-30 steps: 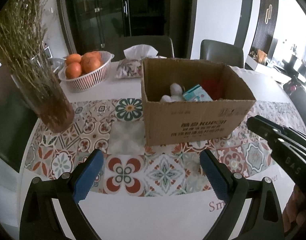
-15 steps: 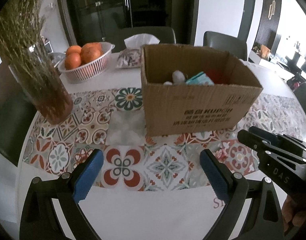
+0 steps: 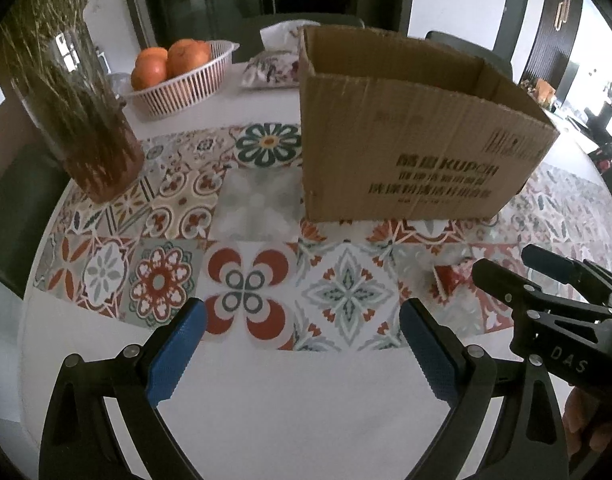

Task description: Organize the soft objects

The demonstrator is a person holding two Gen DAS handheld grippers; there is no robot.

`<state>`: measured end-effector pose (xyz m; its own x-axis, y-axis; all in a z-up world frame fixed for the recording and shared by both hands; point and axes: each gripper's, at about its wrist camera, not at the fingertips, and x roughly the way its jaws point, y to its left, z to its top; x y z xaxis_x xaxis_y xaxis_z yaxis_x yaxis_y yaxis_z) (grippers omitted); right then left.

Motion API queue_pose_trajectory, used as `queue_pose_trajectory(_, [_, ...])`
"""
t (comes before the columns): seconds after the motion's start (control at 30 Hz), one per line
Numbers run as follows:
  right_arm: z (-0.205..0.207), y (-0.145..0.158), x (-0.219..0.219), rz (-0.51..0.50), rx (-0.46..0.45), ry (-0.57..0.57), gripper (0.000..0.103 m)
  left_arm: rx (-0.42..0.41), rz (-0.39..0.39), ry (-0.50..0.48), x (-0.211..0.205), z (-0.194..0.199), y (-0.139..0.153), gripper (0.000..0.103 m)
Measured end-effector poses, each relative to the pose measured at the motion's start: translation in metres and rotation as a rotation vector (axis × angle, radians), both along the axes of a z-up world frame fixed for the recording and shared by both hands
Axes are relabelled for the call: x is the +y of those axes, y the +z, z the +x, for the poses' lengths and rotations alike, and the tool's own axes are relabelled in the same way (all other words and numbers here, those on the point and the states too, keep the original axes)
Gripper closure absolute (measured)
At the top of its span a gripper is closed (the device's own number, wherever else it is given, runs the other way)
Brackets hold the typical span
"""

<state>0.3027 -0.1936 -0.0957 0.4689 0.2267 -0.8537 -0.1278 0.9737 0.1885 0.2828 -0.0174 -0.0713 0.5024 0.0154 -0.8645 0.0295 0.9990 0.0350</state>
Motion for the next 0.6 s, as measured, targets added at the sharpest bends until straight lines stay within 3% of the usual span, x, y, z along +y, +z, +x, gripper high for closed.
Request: queue_pose_trajectory(0.6, [0.022, -0.059, 0.005, -0.04, 0.098, 0.013, 0.025, 0.103, 0.024, 0.025, 0.005, 0.014, -0.053, 0.005])
